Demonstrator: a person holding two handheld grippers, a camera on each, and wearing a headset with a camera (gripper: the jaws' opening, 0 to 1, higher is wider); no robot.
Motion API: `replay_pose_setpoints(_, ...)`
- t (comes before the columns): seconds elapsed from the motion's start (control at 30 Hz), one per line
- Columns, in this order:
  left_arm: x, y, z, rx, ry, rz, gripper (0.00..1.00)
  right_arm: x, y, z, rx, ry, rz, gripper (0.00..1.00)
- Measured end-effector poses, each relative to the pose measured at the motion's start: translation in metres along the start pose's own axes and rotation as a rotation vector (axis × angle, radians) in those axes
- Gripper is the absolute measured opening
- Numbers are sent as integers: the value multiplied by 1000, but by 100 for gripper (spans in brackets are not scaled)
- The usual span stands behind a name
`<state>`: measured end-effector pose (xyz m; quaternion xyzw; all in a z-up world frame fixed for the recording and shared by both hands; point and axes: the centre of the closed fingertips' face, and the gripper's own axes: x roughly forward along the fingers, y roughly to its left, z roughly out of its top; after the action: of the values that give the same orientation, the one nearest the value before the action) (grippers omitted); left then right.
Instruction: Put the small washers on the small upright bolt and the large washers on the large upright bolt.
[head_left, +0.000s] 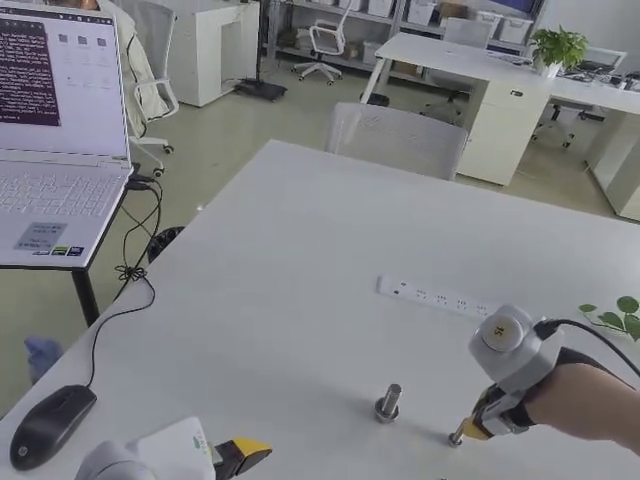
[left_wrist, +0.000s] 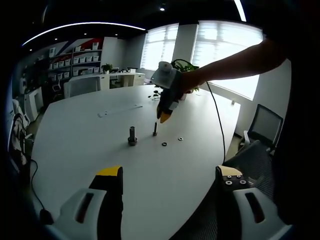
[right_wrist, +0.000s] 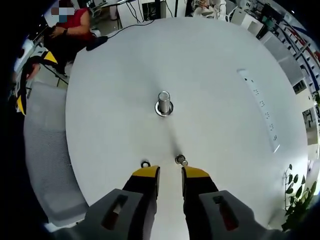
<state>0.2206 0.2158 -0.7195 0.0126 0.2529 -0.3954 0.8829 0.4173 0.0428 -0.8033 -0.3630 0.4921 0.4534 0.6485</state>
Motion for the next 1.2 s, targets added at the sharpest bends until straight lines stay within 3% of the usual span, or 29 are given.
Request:
replay_pose_setpoints(0.63,5,-6,7,9,-8,-13,75,1,42,-11,-8,-4,45,19)
replay_pose_setpoints(0.83,6,-6,2,4,-7,-13,75,7,48,-12,-7,-2,53,19)
replay_pose_setpoints(1.2,8,-8,5,15,-11,-25,75,28,52,-16,14,-7,52,19)
